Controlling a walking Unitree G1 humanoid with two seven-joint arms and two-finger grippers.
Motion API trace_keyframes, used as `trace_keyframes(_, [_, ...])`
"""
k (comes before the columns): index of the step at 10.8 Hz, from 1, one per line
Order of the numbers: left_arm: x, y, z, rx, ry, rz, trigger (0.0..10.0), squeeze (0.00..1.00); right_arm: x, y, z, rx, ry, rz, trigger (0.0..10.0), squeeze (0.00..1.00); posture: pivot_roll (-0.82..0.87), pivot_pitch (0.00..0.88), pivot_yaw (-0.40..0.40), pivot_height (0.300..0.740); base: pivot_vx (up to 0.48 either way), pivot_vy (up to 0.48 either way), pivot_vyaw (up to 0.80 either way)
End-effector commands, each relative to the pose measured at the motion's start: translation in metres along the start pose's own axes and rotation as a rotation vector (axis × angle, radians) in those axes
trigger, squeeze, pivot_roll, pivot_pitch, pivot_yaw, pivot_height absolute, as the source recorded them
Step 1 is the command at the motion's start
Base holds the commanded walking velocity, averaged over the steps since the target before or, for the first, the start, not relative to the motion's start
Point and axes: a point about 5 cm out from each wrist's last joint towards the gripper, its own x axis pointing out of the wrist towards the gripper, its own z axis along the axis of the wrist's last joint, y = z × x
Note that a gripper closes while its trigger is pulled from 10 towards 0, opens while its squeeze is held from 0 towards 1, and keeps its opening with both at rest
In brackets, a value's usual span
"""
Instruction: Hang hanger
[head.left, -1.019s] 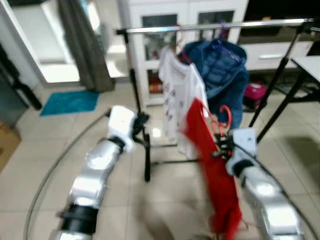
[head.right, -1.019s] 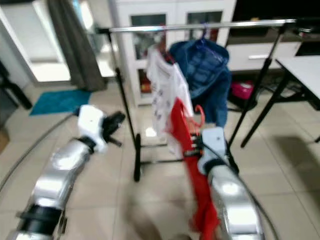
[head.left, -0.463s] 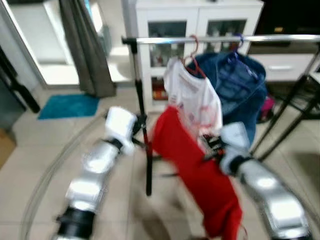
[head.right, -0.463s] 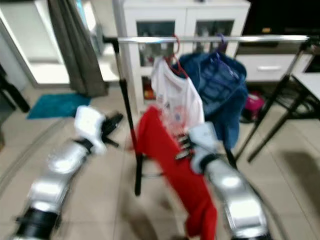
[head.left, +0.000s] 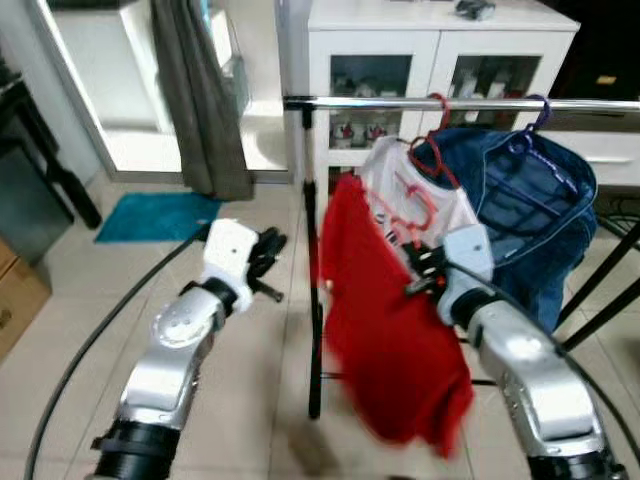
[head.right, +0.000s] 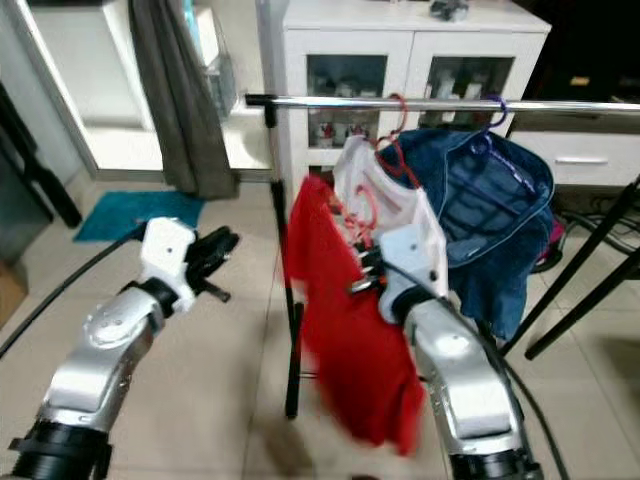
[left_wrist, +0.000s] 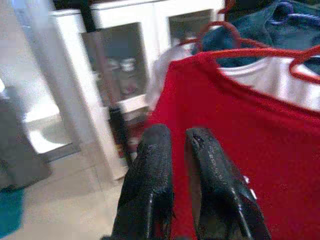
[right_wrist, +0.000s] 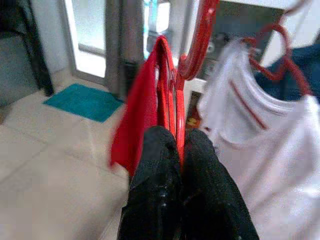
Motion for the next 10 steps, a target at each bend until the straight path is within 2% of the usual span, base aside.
trace_keyframes(1, [0.0, 0.001, 0.005, 0.018, -0.01, -0.009, 10.0, 0.0, 0.001, -0.003, 0.009, -0.005, -0.049, -0.01, 10.0, 0.0, -0.13, 0.0, 0.037, 0.74, 0.412, 0.0, 0.0])
trace_keyframes(2, [0.001, 0.0, 0.005, 0.019, -0.011, -0.023, 10.0, 0.0, 0.003, -0.005, 0.013, -0.052, -0.064, -0.019, 10.0, 0.0, -0.13, 0.0, 0.04, 0.74, 0.412, 0.0, 0.0])
trace_keyframes(7, [0.008, -0.003, 0.009, 0.018, -0.026, -0.052, 10.0, 0.0, 0.012, -0.011, 0.033, -0.138, -0.136, -0.063, 10.0, 0.0, -0.14, 0.0, 0.056, 0.74, 0.407, 0.0, 0.0])
trace_keyframes(8, [0.009, -0.005, 0.01, -0.01, -0.041, -0.067, 10.0, 0.0, 0.015, -0.014, 0.045, -0.147, -0.188, -0.089, 10.0, 0.0, -0.14, 0.0, 0.056, 0.74, 0.0, 0.0, 0.0])
trace_keyframes(10, [0.006, -0.012, 0.018, -0.003, -0.079, -0.161, 10.0, 0.0, 0.025, -0.017, 0.057, -0.161, -0.211, -0.078, 10.0, 0.0, -0.13, 0.0, 0.051, 0.74, 0.0, 0.0, 0.0])
